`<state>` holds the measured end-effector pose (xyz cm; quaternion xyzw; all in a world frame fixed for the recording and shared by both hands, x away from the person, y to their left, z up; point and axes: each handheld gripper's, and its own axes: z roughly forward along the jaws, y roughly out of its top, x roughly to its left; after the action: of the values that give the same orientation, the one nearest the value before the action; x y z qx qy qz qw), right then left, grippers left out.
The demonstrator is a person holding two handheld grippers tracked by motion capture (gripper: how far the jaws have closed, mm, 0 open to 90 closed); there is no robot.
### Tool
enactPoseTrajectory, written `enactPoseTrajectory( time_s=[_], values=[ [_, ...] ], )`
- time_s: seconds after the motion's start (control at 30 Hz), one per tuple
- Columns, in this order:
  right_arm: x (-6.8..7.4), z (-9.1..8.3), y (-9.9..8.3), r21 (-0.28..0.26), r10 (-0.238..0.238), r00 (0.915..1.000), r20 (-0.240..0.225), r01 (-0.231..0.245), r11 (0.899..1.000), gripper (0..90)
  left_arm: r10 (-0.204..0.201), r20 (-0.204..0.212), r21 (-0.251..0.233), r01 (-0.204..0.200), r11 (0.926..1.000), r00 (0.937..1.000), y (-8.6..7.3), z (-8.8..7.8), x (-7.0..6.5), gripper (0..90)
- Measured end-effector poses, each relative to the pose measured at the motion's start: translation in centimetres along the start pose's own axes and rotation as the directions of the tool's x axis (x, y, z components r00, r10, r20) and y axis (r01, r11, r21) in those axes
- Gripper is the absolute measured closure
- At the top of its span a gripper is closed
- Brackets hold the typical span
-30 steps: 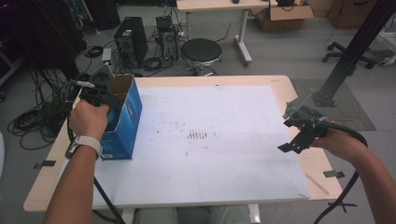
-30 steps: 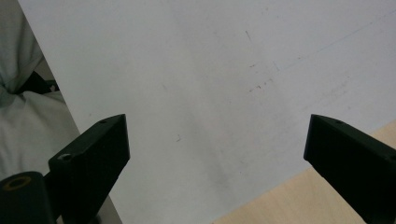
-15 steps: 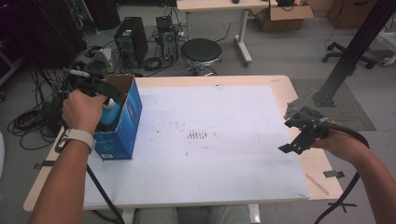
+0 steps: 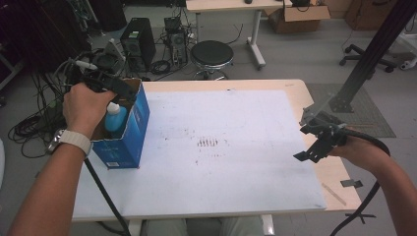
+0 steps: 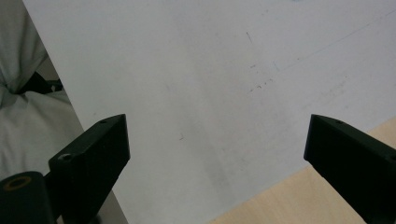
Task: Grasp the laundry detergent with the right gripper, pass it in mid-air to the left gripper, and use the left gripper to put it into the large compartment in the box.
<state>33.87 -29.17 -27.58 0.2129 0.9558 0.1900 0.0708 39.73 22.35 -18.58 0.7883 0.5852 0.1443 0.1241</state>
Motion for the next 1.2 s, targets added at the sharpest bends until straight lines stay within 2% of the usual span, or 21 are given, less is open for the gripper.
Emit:
enactPoseTrajectory(
  time_s=[0.37,0.67,0.8,0.97,1.2],
  values=[
    [0.2,-0.3,0.2,0.001,-0.001,1.0000,0.003,0.001,1.000,6.8,0.077,0.024,0.004,-0.077,0.9971,0.9968,0.4,-1.4,-1.5,7.7],
    [0.3,-0.4,0.4,0.002,-0.004,1.0000,0.004,0.004,1.000,6.8,0.140,0.047,0.001,-0.140,0.9902,0.9891,0.7,-2.0,-3.0,6.9],
    [0.3,-0.4,0.4,0.004,-0.004,1.0000,0.003,0.004,1.000,6.8,0.177,0.055,-0.006,-0.177,0.9841,0.9826,0.8,-2.2,-3.8,6.9],
    [0.4,-0.3,0.5,0.004,-0.003,1.0000,0.002,0.003,1.000,6.8,0.234,0.067,-0.015,-0.234,0.9721,0.9698,1.1,-2.3,-5.3,6.9],
    [0.4,-0.2,0.5,0.004,-0.004,1.0000,0.000,0.004,1.000,6.7,0.280,0.082,-0.012,-0.280,0.9599,0.9565,1.4,-2.2,-7.1,6.4]
  ],
)
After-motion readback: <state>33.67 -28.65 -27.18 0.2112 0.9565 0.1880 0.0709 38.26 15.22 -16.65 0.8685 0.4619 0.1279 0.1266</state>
